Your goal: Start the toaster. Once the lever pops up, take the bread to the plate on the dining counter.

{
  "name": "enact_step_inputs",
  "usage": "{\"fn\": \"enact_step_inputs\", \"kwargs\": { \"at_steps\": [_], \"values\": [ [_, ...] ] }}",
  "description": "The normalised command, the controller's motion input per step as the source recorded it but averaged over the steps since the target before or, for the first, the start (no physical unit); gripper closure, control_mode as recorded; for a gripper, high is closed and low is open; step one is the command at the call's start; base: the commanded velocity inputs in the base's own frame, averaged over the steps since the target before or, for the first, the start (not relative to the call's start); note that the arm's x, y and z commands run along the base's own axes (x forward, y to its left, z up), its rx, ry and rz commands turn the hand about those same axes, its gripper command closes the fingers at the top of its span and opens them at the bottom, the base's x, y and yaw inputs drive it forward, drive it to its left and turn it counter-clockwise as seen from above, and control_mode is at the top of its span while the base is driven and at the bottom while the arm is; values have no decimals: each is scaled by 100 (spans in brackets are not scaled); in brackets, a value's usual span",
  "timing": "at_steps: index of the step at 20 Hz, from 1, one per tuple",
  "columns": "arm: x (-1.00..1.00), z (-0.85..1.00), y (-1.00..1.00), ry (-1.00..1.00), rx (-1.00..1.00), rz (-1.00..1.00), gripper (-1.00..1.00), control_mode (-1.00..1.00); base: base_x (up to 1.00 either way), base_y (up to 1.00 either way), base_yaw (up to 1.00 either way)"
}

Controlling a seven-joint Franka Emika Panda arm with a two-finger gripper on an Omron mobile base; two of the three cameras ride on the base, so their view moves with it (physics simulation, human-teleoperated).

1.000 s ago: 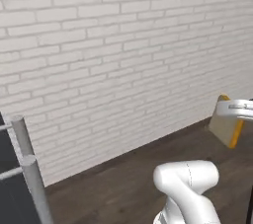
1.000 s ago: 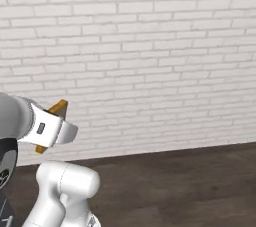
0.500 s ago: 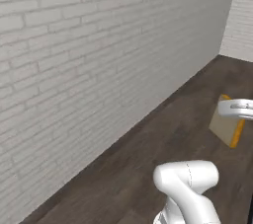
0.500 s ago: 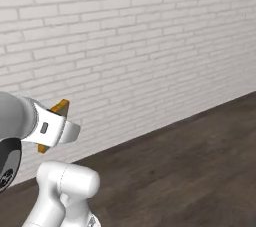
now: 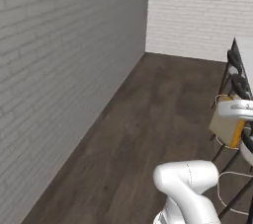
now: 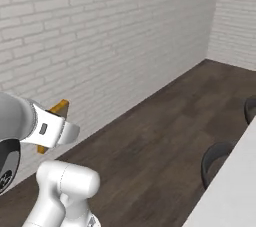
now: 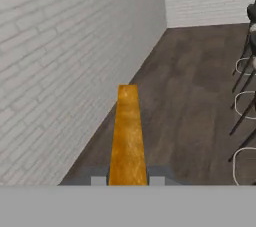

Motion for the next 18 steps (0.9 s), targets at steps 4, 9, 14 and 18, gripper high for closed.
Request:
{"fn": "enact_step_inputs", "kwargs": {
  "at_steps": [4,9,14,18],
  "values": [
    [0,0,0,0,0,0,100,100,98,0,-50],
    [0,0,0,0,0,0,100,100,100,11,-47],
    [0,0,0,0,0,0,100,100,87,24,-57],
    [0,0,0,0,0,0,100,100,69,38,-65]
  ]
}}
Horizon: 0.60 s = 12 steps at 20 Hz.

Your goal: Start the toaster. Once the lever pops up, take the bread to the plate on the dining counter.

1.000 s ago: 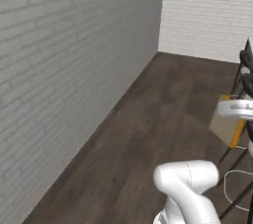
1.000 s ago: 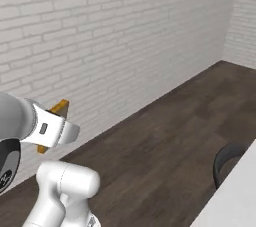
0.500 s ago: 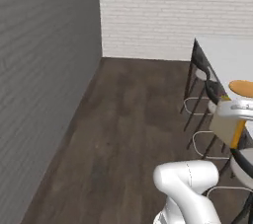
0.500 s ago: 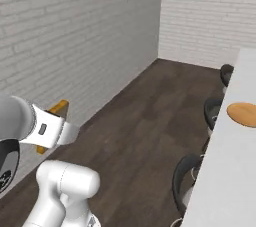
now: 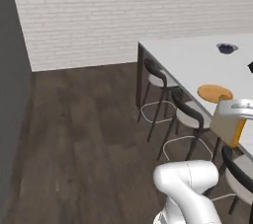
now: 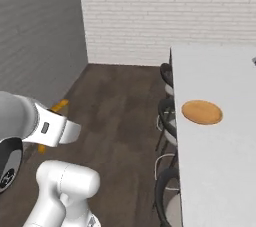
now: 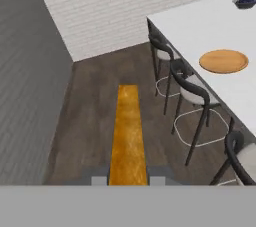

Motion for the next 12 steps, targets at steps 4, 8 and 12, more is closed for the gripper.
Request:
{"fn": "enact_step_inputs", "kwargs": {
  "at_steps": [4,8,12],
  "values": [
    [0,0,0,0,0,0,100,100,70,40,-64],
    [0,0,0,0,0,0,100,100,72,51,-63],
    [0,0,0,0,0,0,100,100,69,56,-63]
  ]
}}
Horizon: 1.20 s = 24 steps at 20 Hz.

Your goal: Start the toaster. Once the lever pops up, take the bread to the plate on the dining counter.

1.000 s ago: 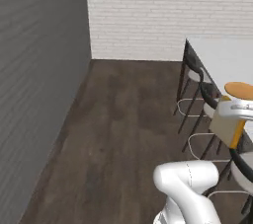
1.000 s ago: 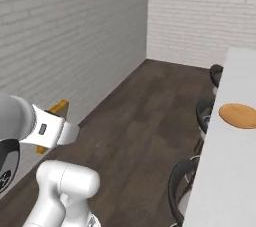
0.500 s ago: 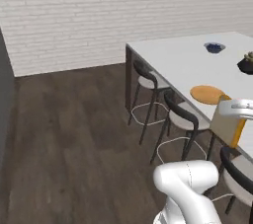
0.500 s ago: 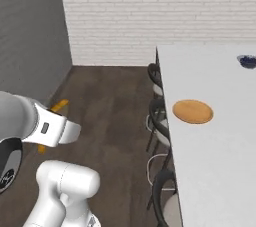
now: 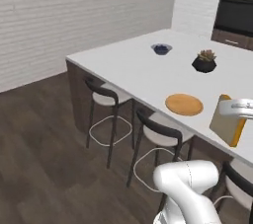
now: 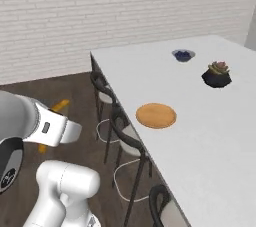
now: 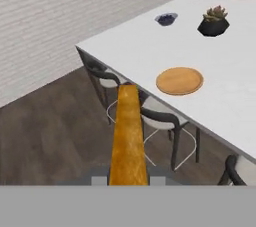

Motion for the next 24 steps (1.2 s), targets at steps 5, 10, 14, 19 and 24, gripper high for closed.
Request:
{"fn": "enact_step_inputs", "kwargs": {
  "at_steps": [5,10,14,19,24],
  "values": [
    [0,0,0,0,0,0,100,100,47,59,-64],
    [0,0,0,0,0,0,100,100,21,64,-68],
    [0,0,0,0,0,0,100,100,13,69,-67],
    [0,0,0,0,0,0,100,100,0,79,-58],
    [0,0,0,0,0,0,100,100,20,76,-31]
  ]
}}
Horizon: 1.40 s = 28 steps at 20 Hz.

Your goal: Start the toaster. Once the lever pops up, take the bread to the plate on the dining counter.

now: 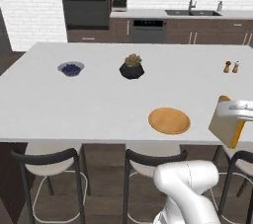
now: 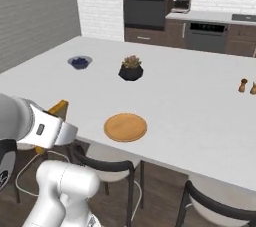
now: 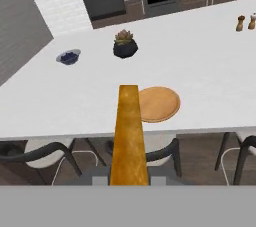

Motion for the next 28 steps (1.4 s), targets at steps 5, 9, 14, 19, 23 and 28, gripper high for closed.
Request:
{"fn": "enact_step_inputs", "kwargs": {
  "at_steps": [5,9,14,19,23,28],
  "values": [
    [0,0,0,0,0,0,100,100,86,17,-24],
    [0,0,0,0,0,0,100,100,99,-12,-19],
    [77,-19,-28,5,5,-11,100,-100,0,0,0],
    [99,-46,-65,1,10,-2,100,-100,0,0,0],
    [70,-65,-35,-2,8,0,100,-100,0,0,0],
    [59,-74,-2,-9,7,8,100,-100,0,0,0]
  ]
}}
